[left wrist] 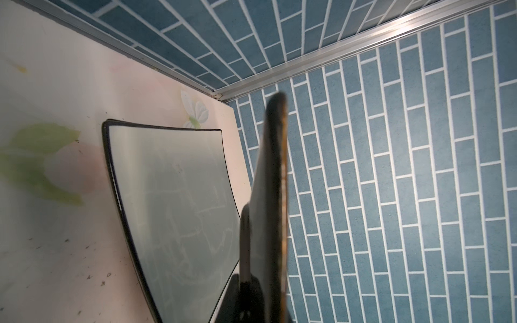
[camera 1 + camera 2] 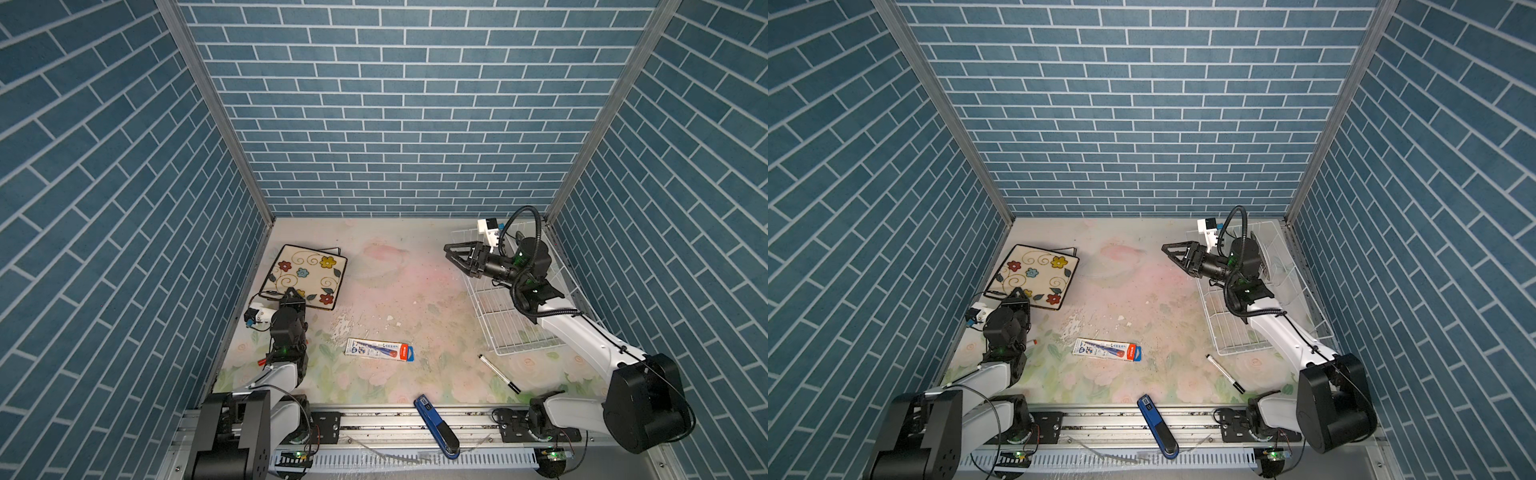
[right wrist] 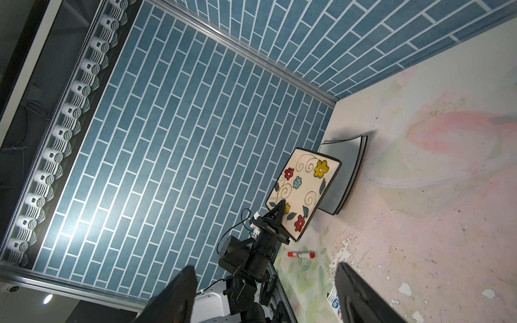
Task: Unload the plates from the dish rack
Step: 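Carry the flowered plate with the left gripper over the white plate stack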
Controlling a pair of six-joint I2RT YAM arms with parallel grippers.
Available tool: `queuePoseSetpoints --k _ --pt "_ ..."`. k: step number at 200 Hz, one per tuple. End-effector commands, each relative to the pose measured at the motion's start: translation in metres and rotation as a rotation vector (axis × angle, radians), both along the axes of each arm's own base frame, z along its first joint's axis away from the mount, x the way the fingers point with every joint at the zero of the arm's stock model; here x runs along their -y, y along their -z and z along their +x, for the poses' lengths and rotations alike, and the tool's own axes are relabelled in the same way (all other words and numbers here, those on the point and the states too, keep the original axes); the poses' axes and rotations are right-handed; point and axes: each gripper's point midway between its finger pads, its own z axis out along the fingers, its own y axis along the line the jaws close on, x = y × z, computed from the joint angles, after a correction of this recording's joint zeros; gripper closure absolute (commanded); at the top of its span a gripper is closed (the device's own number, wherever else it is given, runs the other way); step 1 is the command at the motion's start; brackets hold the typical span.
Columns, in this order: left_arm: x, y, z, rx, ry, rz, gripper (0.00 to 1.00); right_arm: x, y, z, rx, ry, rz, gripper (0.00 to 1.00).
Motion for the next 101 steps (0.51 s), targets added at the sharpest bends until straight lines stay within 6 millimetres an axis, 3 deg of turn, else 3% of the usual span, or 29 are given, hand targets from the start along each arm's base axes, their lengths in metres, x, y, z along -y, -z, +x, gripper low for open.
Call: queuePoseSetpoints --k 1,58,101 --pt "-0.009 -0.082 0.004 0.284 -0.038 -0.015 1.0 -0.002 -0.005 0.004 0.041 -0.009 -0.01 0.21" --pt "-0.013 -0.094 0.012 0.319 -0.018 -0.024 1.0 -0.003 0.0 0.013 0.021 0.01 -0.016 0.21" --pt "-0.017 -0.084 0.02 0.296 -0.018 -0.046 1.0 -0.004 0.004 0.019 0.01 0.019 -0.019 0.21"
